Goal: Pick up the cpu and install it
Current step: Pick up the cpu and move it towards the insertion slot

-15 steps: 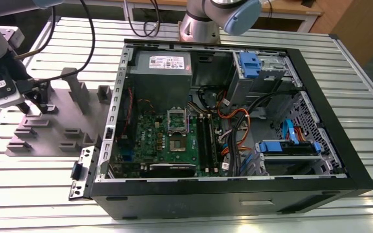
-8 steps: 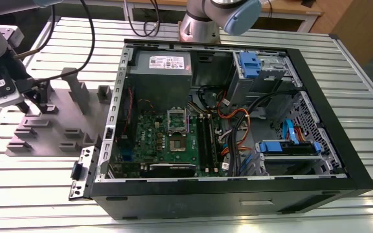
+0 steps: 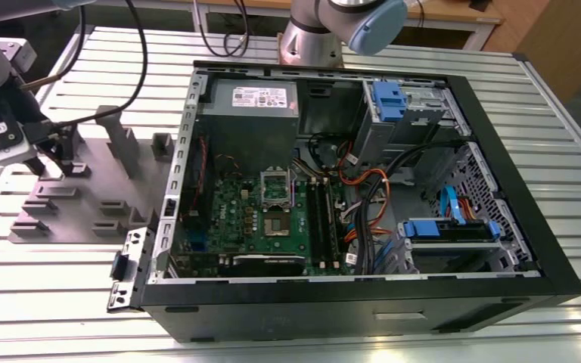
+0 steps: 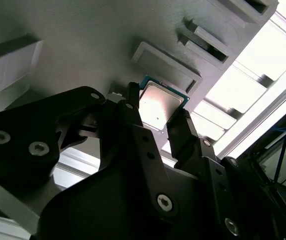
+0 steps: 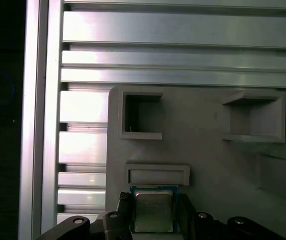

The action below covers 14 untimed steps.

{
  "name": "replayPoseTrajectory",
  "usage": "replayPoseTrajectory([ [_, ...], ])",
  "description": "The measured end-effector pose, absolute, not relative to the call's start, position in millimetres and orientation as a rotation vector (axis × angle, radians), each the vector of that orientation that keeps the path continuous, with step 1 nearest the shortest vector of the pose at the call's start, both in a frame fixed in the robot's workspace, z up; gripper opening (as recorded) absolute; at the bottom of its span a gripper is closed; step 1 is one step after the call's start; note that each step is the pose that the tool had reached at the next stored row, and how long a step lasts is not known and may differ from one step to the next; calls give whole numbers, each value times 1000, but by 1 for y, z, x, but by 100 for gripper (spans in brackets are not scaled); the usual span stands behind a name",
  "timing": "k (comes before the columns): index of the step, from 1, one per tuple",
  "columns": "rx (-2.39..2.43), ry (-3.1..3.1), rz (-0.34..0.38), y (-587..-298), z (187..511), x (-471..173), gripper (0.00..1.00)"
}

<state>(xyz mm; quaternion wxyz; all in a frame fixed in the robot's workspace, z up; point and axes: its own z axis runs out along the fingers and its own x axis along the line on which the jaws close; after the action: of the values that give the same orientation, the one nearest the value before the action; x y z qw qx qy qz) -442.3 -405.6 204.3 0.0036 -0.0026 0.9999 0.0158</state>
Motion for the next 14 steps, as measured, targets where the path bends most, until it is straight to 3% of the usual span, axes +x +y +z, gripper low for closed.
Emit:
replayPoseTrajectory([
  [14, -8, 3134, 50, -406, 214, -442, 47],
])
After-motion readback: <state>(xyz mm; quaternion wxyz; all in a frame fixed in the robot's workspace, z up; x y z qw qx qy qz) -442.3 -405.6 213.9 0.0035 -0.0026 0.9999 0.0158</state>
